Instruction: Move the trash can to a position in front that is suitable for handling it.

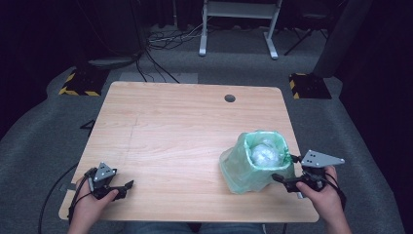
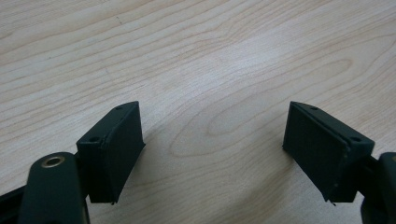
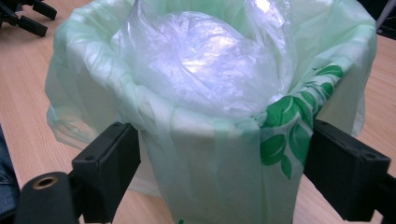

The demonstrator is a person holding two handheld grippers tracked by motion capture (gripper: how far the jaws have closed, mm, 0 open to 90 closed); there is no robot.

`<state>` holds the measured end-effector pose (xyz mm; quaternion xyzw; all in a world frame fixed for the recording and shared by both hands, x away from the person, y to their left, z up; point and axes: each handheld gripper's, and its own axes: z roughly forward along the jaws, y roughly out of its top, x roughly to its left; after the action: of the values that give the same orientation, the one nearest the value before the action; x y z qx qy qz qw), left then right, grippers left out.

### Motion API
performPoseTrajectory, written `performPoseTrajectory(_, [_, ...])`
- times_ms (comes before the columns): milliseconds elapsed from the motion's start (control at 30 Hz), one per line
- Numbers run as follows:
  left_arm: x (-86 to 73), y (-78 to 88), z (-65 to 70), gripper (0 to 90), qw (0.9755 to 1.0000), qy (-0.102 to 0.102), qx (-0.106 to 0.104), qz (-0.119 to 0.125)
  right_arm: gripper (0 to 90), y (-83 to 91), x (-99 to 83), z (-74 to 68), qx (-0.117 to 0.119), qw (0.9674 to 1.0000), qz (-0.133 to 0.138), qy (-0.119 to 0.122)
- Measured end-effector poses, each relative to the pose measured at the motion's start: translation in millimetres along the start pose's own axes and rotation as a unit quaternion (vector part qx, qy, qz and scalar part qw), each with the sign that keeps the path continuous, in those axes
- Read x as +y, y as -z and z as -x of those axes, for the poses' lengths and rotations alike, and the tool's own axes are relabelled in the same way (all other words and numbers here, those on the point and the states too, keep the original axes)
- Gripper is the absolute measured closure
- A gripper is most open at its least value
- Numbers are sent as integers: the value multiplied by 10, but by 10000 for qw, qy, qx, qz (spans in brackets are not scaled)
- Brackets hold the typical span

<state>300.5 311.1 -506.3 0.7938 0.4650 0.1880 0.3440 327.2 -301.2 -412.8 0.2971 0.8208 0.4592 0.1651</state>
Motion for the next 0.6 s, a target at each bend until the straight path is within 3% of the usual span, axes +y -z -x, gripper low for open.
performPoseTrajectory(367, [8,-6,7,200,10000,-44,27,-2,157,-381,240,-135,353,9989,12,301])
performPoseTrajectory(600, [26,-22,41,249,10000,-5,35,83,157,-716,448,-325,659,9965,48,508])
